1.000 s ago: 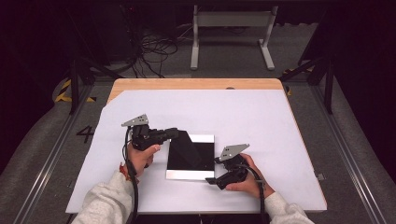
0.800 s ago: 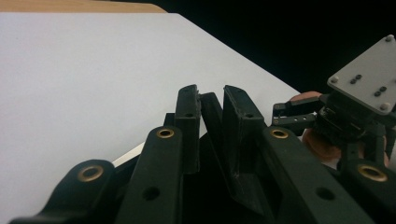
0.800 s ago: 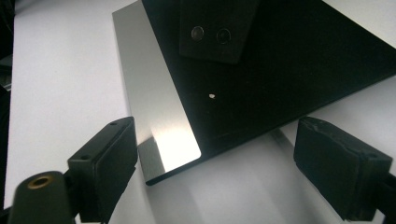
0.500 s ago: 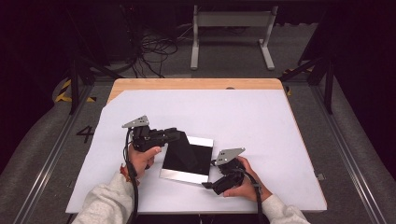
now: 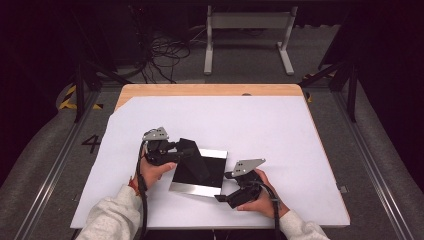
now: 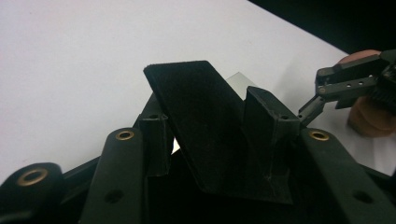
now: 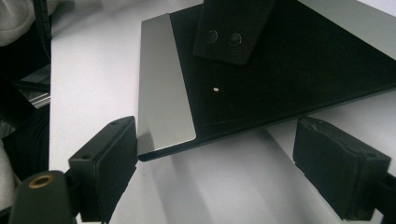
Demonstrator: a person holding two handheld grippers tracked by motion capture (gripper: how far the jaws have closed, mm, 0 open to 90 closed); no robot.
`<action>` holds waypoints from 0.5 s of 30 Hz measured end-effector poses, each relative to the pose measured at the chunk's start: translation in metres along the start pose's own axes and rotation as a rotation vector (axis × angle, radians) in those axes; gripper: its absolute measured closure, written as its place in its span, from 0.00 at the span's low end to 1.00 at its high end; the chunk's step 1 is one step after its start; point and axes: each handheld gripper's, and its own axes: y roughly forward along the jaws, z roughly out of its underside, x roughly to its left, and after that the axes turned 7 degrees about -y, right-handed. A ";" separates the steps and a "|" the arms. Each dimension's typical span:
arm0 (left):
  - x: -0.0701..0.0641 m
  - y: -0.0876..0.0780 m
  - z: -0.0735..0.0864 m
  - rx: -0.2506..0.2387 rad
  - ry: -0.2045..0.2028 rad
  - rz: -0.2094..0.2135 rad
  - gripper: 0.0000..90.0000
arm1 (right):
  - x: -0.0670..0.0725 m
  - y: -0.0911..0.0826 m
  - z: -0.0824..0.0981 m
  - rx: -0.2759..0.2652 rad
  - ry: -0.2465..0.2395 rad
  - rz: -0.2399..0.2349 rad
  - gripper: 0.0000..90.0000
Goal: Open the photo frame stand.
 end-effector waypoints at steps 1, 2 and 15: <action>0.000 0.000 0.000 0.000 0.000 0.000 0.58 | 0.000 0.000 0.000 0.000 0.000 0.000 0.16; -0.001 0.001 0.000 0.020 0.016 0.001 0.58 | 0.000 0.000 0.000 -0.005 0.001 0.001 0.16; -0.018 -0.031 0.023 0.160 0.144 0.009 0.18 | 0.000 0.001 -0.001 -0.024 0.003 -0.012 0.16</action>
